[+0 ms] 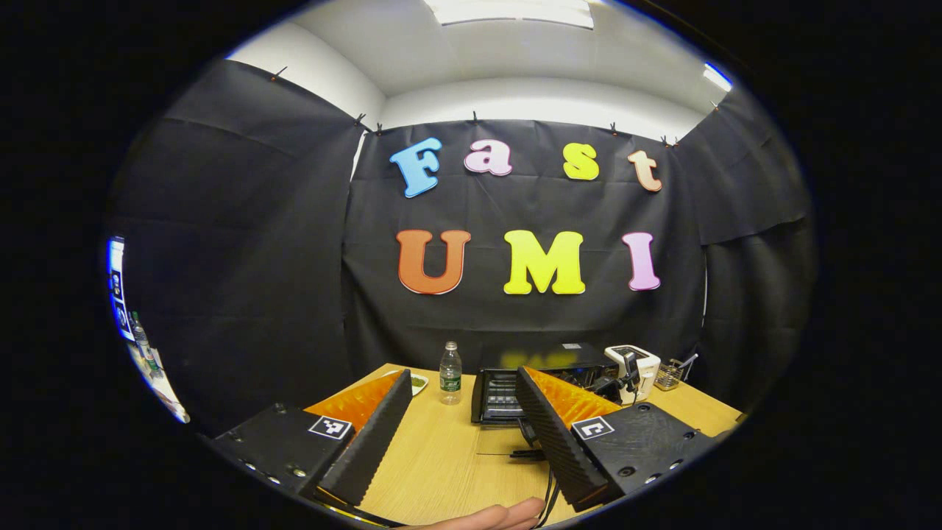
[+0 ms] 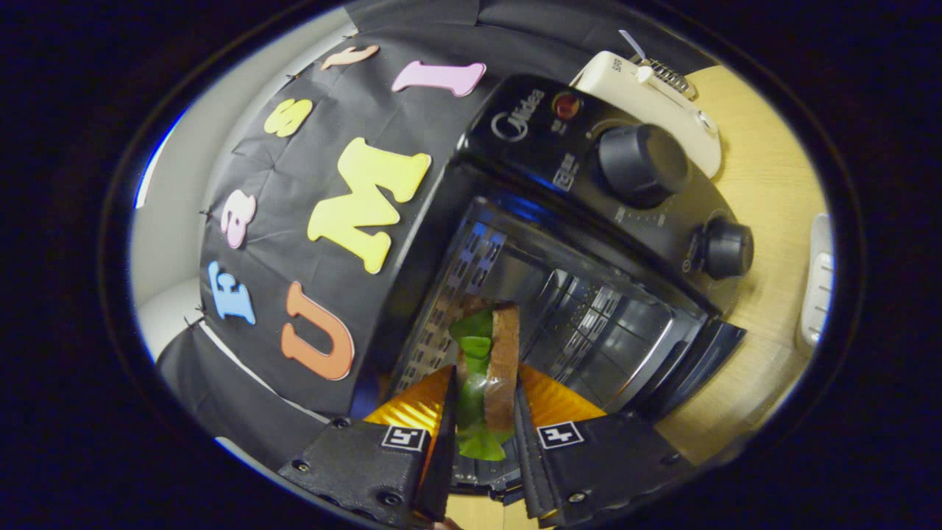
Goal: Open the electric oven with the left hand, put the food in, and close the electric oven.
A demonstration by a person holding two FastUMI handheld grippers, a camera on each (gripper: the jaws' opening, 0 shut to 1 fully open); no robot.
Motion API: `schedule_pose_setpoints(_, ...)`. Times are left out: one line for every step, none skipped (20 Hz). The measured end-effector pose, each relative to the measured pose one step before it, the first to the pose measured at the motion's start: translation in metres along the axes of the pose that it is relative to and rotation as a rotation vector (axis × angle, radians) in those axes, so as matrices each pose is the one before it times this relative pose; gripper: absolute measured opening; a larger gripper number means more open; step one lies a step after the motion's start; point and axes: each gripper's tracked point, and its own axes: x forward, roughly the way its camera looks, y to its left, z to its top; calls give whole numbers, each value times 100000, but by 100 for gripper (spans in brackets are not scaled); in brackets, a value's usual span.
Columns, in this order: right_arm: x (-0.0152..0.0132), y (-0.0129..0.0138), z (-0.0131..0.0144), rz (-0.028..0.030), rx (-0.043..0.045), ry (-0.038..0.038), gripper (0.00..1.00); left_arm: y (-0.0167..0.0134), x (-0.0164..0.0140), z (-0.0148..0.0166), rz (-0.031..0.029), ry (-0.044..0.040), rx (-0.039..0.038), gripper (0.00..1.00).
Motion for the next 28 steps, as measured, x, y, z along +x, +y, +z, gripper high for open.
schedule_pose_setpoints(381, -280, -798, -370, -1612, 1304, 42, 314, 66, 100, 946, 504, 667, 93)
schedule_pose_setpoints(513, 214, -677, 385, -448, 566, 43, 351, 149, 248, 977, 7, 530, 93)
schedule_pose_setpoints(328, -187, -278, -1175, -291, -448, 43, -6, -58, 20, 24, 229, 399, 93)
schedule_pose_setpoints(-172, -115, 147, -919, 308, -966, 44, -161, 79, -178, -798, 661, 332, 93)
schedule_pose_setpoints(93, -22, -299, -599, -573, 253, 44, -172, 170, -330, -920, 726, 359, 93)
schedule_pose_setpoints(-119, -17, -194, -679, -910, 490, 45, -167, 124, -266, -761, 737, 534, 93)
schedule_pose_setpoints(113, -142, -105, -534, -932, -47, 45, -5, -48, -250, -357, 944, 549, 93)
schedule_pose_setpoints(77, -112, -81, -138, 256, 92, 37, -23, 38, -97, -152, 373, 675, 93)
schedule_pose_setpoints(4, -96, -91, -373, 532, 75, 47, -27, 146, -144, -18, 260, 578, 93)
schedule_pose_setpoints(-36, -75, -71, -11, 276, -341, 37, 44, 138, -213, 76, 793, 325, 93)
schedule_pose_setpoints(55, -40, -200, -524, -2142, 1106, 37, 80, 14, -302, 81, 866, 236, 93)
schedule_pose_setpoints(-158, 74, -134, -375, -2677, 693, 36, 118, 173, -151, 304, 722, 408, 93)
schedule_pose_setpoints(-47, 68, -145, -1460, -4734, 761, 50, 166, 112, -59, 827, 621, 204, 93)
schedule_pose_setpoints(18, -134, -174, -2033, -7034, 952, 54, 318, 195, -248, 1082, 783, -75, 93)
schedule_pose_setpoints(-106, 155, 146, -1134, -7057, 508, 57, 37, 69, -85, 765, 557, -197, 93)
schedule_pose_setpoints(110, 339, -195, -985, -7349, 1674, 49, -34, 178, -207, 285, 759, -301, 93)
schedule_pose_setpoints(-11, 257, -262, -546, -5861, 2086, 53, 34, 144, -363, 22, 1084, -519, 93)
schedule_pose_setpoints(96, -173, -577, -1622, -6650, 3117, 62, -84, 337, -421, -243, 1228, -525, 93)
schedule_pose_setpoints(42, 154, -368, -583, -5518, 2516, 82, -34, 49, -219, -258, 1096, -553, 93)
schedule_pose_setpoints(6, 71, -374, -986, -6741, 3589, 89, -142, -10, -171, -315, 1029, -686, 94)
schedule_pose_setpoints(-30, -85, -172, -1120, -6734, 2276, 80, -107, -88, -126, -809, 830, -992, 94)
schedule_pose_setpoints(10, -48, -136, -747, -5993, 1246, 100, -278, 194, -131, -1141, 617, -1149, 94)
schedule_pose_setpoints(-34, -28, -190, -284, -4654, 1205, 100, -112, -18, 32, -917, 382, -983, 94)
schedule_pose_setpoints(-16, 104, -240, 656, -1847, 1940, 100, -199, 70, 93, -769, -319, -330, 94)
schedule_pose_setpoints(-149, 84, -194, 151, -1119, 2286, 100, 30, -91, 179, -214, -212, 155, 94)
schedule_pose_setpoints(-47, -99, -225, -462, -1873, 2499, 100, 238, 32, -185, 341, 344, 490, 94)
schedule_pose_setpoints(-102, 143, -233, -20, -2608, 2941, 100, 169, -156, -78, 640, 468, 777, 94)
schedule_pose_setpoints(-251, 116, -348, -9, -3884, 3922, 100, 293, -71, 39, 756, -178, 609, 93)
